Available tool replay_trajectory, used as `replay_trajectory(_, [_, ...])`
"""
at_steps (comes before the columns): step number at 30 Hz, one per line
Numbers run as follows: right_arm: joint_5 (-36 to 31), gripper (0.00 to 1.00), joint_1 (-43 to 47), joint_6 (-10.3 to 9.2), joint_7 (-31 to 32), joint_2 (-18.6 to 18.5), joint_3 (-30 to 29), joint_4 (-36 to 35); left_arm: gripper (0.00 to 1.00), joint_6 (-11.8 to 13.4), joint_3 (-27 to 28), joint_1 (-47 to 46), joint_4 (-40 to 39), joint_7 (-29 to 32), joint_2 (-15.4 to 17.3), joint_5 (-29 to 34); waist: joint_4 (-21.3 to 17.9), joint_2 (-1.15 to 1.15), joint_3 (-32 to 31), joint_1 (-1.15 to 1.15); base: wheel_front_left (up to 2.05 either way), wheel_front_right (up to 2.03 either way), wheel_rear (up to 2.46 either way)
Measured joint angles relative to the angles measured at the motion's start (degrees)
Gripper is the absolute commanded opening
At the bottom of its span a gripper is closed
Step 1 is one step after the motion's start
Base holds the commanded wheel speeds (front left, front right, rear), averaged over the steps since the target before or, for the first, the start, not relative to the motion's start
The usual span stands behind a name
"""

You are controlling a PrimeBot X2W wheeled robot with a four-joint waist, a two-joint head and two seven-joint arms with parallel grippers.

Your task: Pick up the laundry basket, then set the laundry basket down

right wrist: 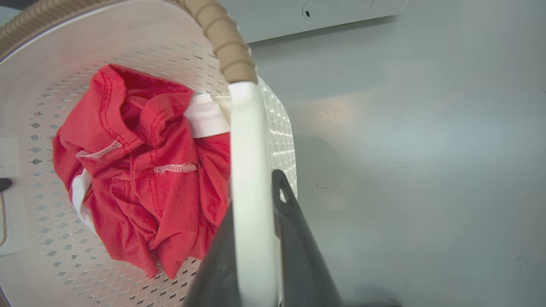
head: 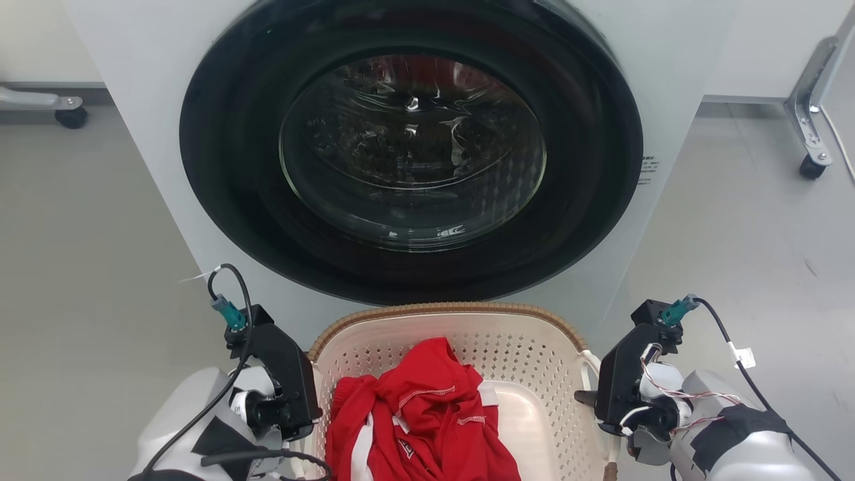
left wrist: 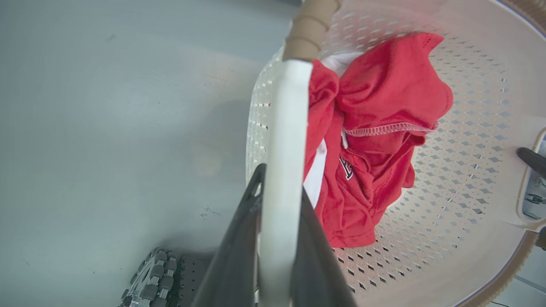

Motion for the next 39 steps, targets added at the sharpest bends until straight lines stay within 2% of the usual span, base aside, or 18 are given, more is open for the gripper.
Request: replay_trajectory(39, [3.5, 0.0, 1.0, -0.07, 1.7, -0.1, 3.0, -0.6, 0.0, 0.0, -0.1, 2.3, 0.3, 0.6, 0.4, -0.1, 0.0, 0.01, -0.7, 0.0, 0.0, 0.0, 0.0])
